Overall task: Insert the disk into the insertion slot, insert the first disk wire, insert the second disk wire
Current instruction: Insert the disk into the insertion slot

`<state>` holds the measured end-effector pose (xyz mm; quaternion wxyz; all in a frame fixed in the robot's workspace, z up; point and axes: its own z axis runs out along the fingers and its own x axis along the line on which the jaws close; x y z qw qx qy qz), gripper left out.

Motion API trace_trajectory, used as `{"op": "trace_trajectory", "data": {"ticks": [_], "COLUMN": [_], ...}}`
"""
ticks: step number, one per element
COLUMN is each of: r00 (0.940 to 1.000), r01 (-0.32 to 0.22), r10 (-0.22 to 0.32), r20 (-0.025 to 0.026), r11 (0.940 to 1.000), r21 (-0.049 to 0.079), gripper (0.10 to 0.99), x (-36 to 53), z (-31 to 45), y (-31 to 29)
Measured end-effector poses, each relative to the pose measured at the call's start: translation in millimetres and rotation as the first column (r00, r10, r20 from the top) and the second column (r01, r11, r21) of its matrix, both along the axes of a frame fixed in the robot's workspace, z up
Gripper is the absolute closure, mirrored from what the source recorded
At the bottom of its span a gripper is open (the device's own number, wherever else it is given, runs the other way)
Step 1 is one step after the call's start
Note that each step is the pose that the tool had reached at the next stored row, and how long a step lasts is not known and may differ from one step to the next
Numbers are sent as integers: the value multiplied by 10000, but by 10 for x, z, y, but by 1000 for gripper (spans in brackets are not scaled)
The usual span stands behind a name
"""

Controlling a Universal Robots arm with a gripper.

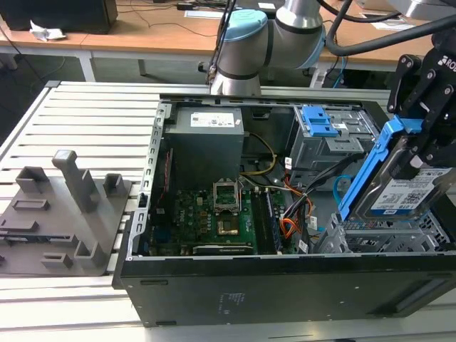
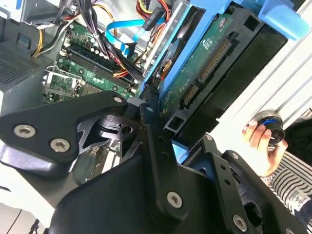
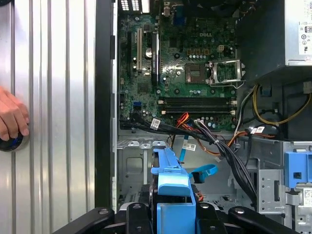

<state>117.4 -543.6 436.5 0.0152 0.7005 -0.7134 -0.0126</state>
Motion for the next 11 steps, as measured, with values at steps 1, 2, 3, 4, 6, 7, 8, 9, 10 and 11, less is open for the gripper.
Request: {"op": "trace_trajectory", "data": {"ticks": [1, 2, 3, 4, 6, 7, 8, 9, 10, 11], "r00": [10000, 10000, 10000, 10000, 10000, 10000, 10000, 10000, 10000, 10000], "r01": [0, -1, -1, -2, 0, 0, 0, -1, -1, 0], "r10": [0, 1, 1, 2, 0, 0, 0, 1, 1, 0], "r20": [0, 0, 0, 0, 0, 0, 0, 0, 0, 0], "r11": [10000, 10000, 10000, 10000, 10000, 10000, 10000, 10000, 10000, 10000], "r21": [-1, -2, -1, -2, -2, 0, 1, -1, -1, -2], "gripper": [722, 722, 722, 722, 722, 722, 722, 722, 722, 722], "x": [0, 0, 3, 6, 10, 10, 10, 11, 11, 11], "z": [-17, -35, -60, -67, -87, -97, -105, -120, -152, -165], "y": [-7, -9, -10, -10, -10, -11, -14, -18, -22, -23]}}
